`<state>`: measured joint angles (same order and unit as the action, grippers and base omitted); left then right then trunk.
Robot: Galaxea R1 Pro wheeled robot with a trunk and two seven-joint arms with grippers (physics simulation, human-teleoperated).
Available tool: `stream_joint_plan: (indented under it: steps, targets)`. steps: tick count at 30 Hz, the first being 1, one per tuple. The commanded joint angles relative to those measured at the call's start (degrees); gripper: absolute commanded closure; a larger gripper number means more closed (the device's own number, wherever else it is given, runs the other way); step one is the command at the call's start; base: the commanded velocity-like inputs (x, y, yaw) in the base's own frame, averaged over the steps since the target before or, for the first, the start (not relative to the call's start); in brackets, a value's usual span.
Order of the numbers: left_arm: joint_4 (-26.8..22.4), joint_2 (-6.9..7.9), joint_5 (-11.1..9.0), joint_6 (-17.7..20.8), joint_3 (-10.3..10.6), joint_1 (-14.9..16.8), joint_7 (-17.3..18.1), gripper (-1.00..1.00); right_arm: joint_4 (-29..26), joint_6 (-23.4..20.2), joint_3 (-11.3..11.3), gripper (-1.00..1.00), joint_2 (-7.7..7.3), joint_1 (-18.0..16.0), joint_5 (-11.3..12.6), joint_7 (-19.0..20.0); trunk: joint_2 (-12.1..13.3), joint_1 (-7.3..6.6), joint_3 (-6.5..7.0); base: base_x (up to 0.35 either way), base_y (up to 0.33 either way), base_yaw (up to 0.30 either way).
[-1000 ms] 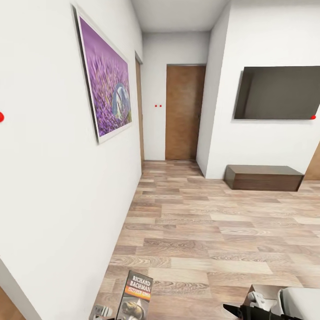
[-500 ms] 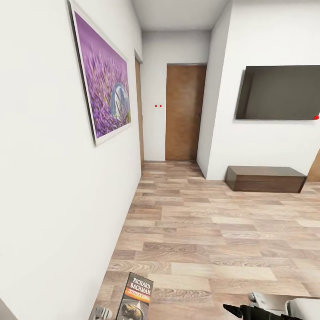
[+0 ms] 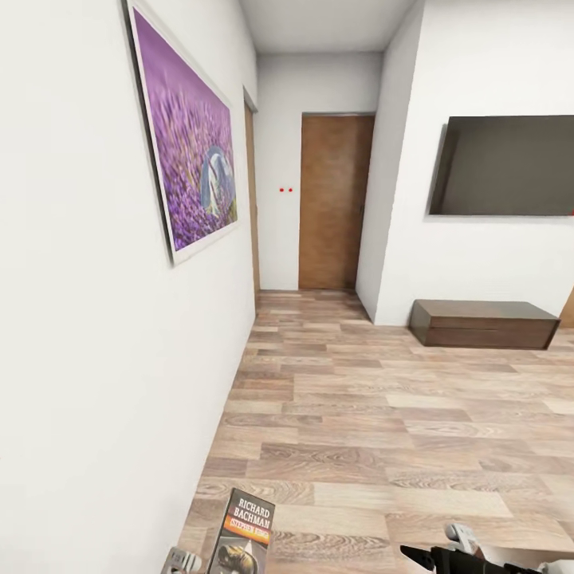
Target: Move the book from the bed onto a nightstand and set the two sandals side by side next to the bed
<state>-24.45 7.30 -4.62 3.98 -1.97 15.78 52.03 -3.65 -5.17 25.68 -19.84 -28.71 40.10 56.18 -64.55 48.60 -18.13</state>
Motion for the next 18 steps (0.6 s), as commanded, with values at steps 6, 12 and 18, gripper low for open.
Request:
stream_joint_plan:
  steps: [6,12,18]
  targets:
    - [0.0,-0.08,-0.3,0.4,-0.1,0.0,0.3,1.00,0.0,-0.5,0.3,-1.00,-0.02,0.0,0.6,0.2,0.0,0.01,-0.07,0.239,0.004,0.000]
    - [0.0,-0.09,-0.3,0.4,0.0,0.0,0.3,1.00,0.0,-0.5,0.3,-1.00,-0.02,0.0,0.6,0.2,0.0,0.01,-0.07,0.322,0.000,0.000]
    - [0.0,-0.08,-0.3,0.4,0.0,0.0,0.3,1.00,0.0,-0.5,0.3,-1.00,-0.01,0.0,0.6,0.2,0.0,0.01,-0.07,0.328,0.002,0.000]
